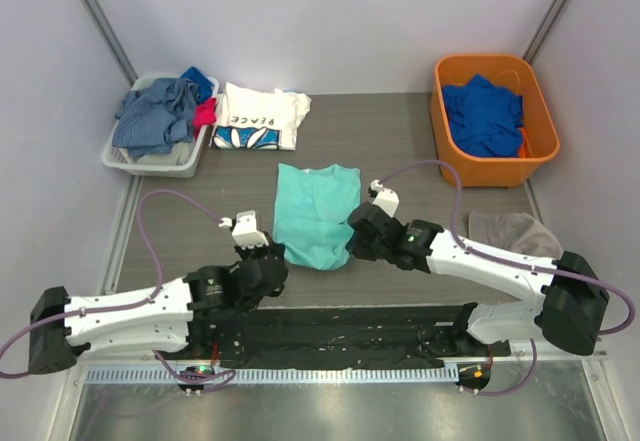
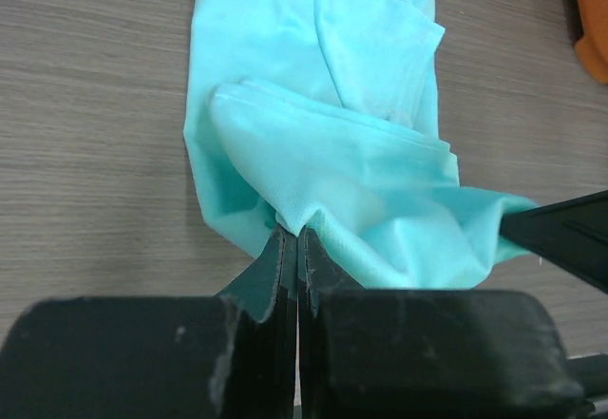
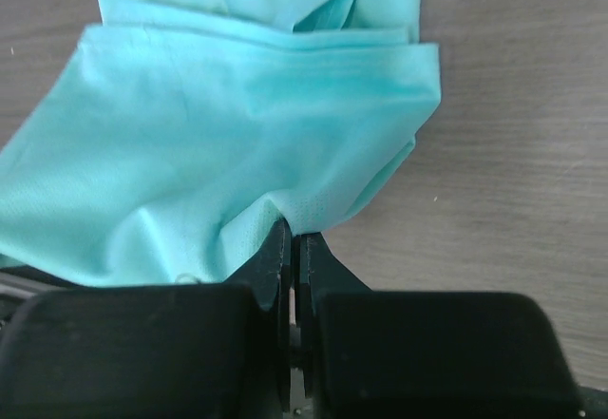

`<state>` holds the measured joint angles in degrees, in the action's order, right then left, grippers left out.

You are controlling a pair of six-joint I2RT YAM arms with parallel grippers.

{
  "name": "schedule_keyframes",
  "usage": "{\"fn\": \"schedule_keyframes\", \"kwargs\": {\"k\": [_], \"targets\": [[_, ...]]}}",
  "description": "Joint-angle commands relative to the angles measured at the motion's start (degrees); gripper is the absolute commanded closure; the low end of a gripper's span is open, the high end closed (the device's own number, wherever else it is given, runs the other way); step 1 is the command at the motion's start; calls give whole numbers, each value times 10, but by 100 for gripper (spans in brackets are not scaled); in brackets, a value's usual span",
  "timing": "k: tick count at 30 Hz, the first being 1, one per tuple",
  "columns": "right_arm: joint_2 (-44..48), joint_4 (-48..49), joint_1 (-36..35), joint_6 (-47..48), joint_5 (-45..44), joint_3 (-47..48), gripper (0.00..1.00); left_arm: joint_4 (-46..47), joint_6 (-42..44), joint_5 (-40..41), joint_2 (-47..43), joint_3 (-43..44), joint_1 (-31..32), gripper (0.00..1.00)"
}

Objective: Fold and stack the t-shirts
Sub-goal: Fold the tshirt

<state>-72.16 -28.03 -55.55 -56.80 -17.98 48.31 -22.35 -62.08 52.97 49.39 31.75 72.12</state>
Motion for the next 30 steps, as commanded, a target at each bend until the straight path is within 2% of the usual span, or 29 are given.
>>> {"fn": "schedule_keyframes", "kwargs": {"k": [1, 6, 16, 30], "targets": [[-3, 29, 45, 36, -14, 27, 99, 71, 81, -43, 15, 2, -55, 100], [-16, 41, 97, 67, 6, 61, 99, 140, 144, -106, 85, 25, -126, 100], [-88, 70, 170, 121, 56, 137, 99, 204, 235, -190, 206, 130, -220, 100], [-203, 119, 262, 151, 125, 234, 99, 247, 284, -270, 303, 201, -325, 100]]}}
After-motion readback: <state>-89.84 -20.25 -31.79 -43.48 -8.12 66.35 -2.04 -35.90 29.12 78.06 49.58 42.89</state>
